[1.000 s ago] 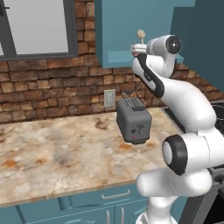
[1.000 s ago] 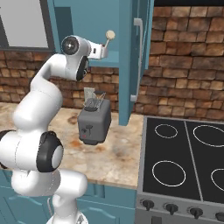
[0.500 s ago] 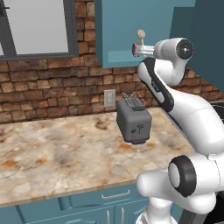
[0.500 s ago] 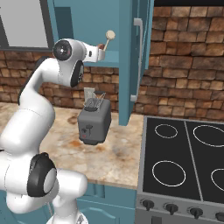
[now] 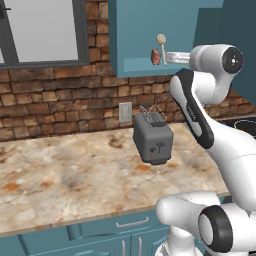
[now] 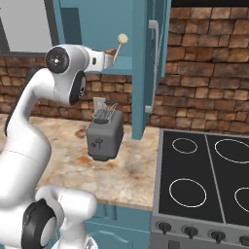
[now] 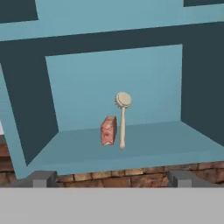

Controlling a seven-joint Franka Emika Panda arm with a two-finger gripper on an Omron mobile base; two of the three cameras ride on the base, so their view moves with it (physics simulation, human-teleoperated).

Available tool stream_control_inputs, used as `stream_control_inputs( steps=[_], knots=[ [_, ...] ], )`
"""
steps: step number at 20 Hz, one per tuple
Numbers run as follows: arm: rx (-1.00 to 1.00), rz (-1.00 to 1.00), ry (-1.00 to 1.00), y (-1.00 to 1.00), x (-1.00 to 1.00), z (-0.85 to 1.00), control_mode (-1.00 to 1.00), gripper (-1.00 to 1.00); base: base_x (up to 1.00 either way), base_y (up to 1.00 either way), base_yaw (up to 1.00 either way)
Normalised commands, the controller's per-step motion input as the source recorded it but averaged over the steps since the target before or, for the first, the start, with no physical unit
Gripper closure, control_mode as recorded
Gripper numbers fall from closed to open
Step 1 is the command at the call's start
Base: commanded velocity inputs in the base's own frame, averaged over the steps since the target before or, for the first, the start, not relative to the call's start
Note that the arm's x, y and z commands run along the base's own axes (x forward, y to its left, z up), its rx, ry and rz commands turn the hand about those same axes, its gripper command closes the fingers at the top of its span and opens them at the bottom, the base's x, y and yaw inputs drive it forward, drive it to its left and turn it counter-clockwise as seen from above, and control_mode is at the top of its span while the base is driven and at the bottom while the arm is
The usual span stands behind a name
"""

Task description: Pick up the dish brush and bar soap from the sink, and place them back in the cabinet, and close the cabinet door.

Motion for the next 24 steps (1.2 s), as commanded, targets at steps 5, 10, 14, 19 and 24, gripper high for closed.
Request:
stream_control_inputs(
  steps=[5, 10, 14, 19, 24],
  knots=[
    [-0.01, 0.00, -0.06, -0.04, -0.57, 0.15, -1.00, -1.00, 0.00, 0.00, 0.00],
    [-0.02, 0.00, -0.09, -0.15, -0.46, 0.06, -1.00, -1.00, 0.00, 0.00, 0.00],
    [0.00, 0.00, -0.10, -0.21, -0.54, 0.07, -1.00, -1.00, 0.00, 0.00, 0.00],
    [0.00, 0.00, -0.09, -0.17, -0.56, 0.09, -1.00, -1.00, 0.00, 0.00, 0.00],
    [0.00, 0.00, -0.06, -0.13, -0.53, 0.14, -1.00, -1.00, 0.00, 0.00, 0.00]
  ],
)
